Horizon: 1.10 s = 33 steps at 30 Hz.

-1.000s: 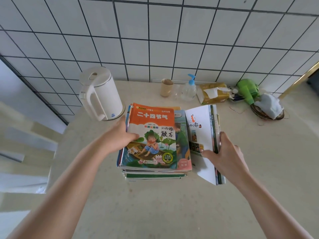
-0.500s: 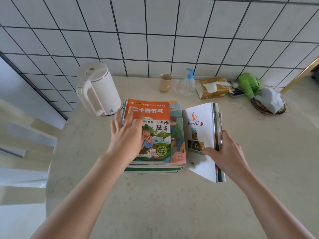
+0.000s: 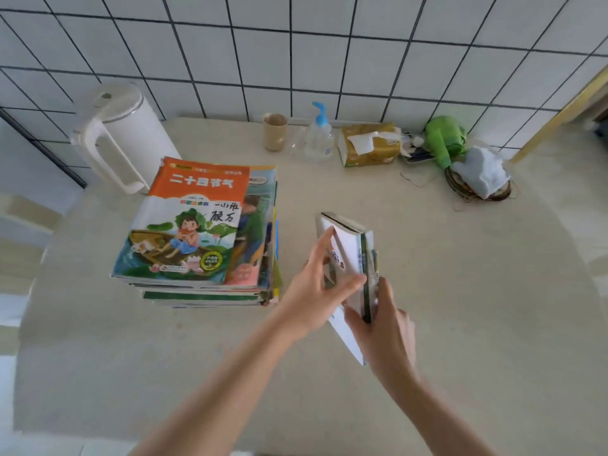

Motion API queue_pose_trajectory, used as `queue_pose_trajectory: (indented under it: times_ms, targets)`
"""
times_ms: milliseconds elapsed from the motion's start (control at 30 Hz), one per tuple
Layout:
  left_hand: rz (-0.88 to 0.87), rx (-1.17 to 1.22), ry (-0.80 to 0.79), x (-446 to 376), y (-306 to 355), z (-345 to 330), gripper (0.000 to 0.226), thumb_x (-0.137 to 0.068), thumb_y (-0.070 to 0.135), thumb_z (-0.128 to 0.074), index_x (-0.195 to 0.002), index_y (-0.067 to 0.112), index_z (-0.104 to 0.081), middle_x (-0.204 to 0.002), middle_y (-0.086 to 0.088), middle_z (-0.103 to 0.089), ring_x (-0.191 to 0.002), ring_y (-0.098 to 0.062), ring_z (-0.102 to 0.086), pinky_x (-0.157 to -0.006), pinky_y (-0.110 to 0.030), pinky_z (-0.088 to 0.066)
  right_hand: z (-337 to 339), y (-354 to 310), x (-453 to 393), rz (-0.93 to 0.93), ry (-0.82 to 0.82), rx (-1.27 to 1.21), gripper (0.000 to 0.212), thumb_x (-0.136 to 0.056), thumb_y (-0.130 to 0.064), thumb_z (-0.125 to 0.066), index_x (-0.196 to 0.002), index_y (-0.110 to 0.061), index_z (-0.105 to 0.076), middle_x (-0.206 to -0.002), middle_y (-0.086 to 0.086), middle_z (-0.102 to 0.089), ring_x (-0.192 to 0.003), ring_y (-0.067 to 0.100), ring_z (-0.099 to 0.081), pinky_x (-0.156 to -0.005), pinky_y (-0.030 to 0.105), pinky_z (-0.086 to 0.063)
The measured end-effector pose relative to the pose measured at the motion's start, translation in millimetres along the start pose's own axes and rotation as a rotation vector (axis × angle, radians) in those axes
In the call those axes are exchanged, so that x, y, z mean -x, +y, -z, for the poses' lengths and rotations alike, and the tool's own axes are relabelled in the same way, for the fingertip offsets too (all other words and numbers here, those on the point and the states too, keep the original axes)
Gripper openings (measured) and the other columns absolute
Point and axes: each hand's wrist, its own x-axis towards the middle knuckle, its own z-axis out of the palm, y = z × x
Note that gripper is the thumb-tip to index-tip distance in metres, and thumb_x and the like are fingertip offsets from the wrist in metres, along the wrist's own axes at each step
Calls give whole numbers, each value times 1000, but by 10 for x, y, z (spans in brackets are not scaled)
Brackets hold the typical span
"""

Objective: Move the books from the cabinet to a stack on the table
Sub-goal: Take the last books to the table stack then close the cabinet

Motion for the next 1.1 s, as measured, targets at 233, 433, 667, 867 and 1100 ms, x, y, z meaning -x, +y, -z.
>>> queue_pose_trajectory:
  times_ms: [233, 433, 667, 867, 1100]
  targets:
    - [-19, 283, 264, 93, -118, -650, 84, -71, 35, -82, -129, 62, -27, -120, 35, -54, -104, -1, -64, -91, -28, -53, -86, 408, 33, 164, -80, -55, 55, -88, -40, -56, -132, -26, -27, -83, -1, -71, -67, 30, -68, -55, 34, -50]
    - [-18, 286, 331, 321, -258, -813, 91, -72, 19, -83, -139, 43, -27, -126, 24, -51, -101, 8, -59, -72, -14, -53, -75, 655, 186, 259, -390, -226, 79, -85, -33, -64, -145, -32, -12, -116, -6, -67, -93, 19, -67, -73, 33, -54]
    - [-81, 59, 345, 626, -730, -1010, 92, -65, 8, -76, -143, 32, -33, -126, 6, -58, -112, -17, -60, -91, -40, -52, -103, 1056, 276, 319, -661, -174, 76, -79, -3, -55, -133, -38, -15, -140, -13, -37, -121, 0, -51, -93, 19, -48]
    - [-51, 30, 343, 769, -826, -1046, 73, -71, 14, -73, -135, 35, -43, -119, 15, -62, -108, -5, -60, -85, -18, -49, -20, 1067, -179, 51, -515, -321, 64, -80, 5, -65, -127, -27, -36, -120, -12, -49, -115, 18, -57, -81, 30, -54]
    - [-23, -71, 498, 792, -900, -1170, 54, -65, 30, -77, -109, 30, -46, -100, 17, -51, -86, 2, -55, -66, -2, -36, 282, 697, -1079, 359, -784, -189, 89, -73, 10, -73, -140, -36, -37, -142, -4, -43, -123, 2, -45, -95, 29, -48]
